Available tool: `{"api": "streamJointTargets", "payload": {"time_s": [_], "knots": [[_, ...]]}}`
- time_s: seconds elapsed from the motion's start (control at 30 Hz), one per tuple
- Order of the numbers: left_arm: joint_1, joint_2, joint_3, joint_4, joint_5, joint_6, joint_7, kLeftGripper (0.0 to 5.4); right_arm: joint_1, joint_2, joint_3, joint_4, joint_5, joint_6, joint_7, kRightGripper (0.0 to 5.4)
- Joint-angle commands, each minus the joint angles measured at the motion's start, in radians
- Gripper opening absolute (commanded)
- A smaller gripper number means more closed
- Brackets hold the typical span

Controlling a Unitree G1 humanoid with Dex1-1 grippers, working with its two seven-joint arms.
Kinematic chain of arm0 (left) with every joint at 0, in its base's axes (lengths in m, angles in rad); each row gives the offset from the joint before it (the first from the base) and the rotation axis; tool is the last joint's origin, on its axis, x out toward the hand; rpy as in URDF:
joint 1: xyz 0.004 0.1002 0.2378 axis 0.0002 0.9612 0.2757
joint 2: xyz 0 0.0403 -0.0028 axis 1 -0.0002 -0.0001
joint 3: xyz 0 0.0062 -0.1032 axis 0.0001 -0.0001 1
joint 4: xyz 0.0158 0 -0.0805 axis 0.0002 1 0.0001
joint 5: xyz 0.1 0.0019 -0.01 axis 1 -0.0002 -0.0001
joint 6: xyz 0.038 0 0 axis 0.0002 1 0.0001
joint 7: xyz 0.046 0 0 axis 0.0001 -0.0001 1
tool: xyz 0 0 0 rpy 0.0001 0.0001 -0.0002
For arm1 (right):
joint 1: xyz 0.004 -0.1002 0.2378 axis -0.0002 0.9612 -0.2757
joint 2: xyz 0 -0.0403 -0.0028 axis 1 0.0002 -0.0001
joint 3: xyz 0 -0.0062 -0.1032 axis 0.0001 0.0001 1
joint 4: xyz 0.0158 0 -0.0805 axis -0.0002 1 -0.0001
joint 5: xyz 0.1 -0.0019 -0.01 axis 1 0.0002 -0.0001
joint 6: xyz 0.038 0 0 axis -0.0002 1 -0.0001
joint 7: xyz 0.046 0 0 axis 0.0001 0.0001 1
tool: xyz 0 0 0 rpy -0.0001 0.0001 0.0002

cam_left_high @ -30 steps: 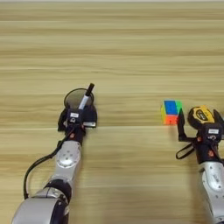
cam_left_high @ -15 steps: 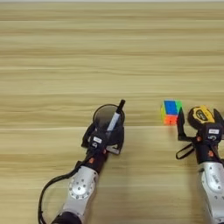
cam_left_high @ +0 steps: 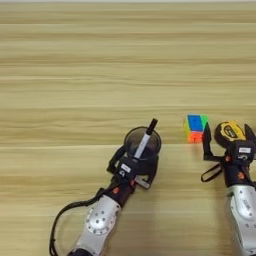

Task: Move the objects on the table

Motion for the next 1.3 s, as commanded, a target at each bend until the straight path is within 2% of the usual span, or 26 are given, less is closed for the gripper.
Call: {"api": "streamJointTargets", "payload": {"time_s": [0.03, 0.27, 0.3, 0.47, 0.83, 1.1, 1.3], "knots": [[0.01, -0.064, -0.015, 0.043, -0.029, 0.046, -0.048, 4.6, 0.002, 0.001, 0.0, -0.003, -0.003, 0.01, -0.007, 5.4], [-0.017, -0.066, -0.02, 0.085, -0.037, 0.063, -0.073, 4.6, -0.003, 0.003, 0.0, 0.005, -0.004, 0.008, -0.007, 5.4], [-0.018, -0.065, -0.022, 0.087, -0.034, 0.063, -0.07, 4.89, -0.004, 0.003, 0.0, 0.006, -0.004, 0.007, -0.007, 5.4], [-0.02, -0.062, -0.026, 0.09, -0.034, 0.069, -0.065, 5.37, -0.004, 0.003, 0.0, 0.007, -0.004, 0.007, -0.007, 5.4], [-0.011, -0.044, -0.019, 0.061, -0.044, 0.091, -0.089, 5.39, -0.009, 0.0, -0.003, 0.015, -0.003, 0.006, -0.006, 5.4], [0.018, -0.028, -0.02, 0.005, -0.042, 0.103, -0.087, 5.39, -0.008, -0.001, -0.004, 0.013, -0.003, 0.007, -0.005, 5.4], [0.073, -0.008, -0.025, -0.072, -0.044, 0.115, -0.098, 5.39, -0.007, -0.002, -0.004, 0.013, -0.002, 0.009, -0.005, 5.4]]}}
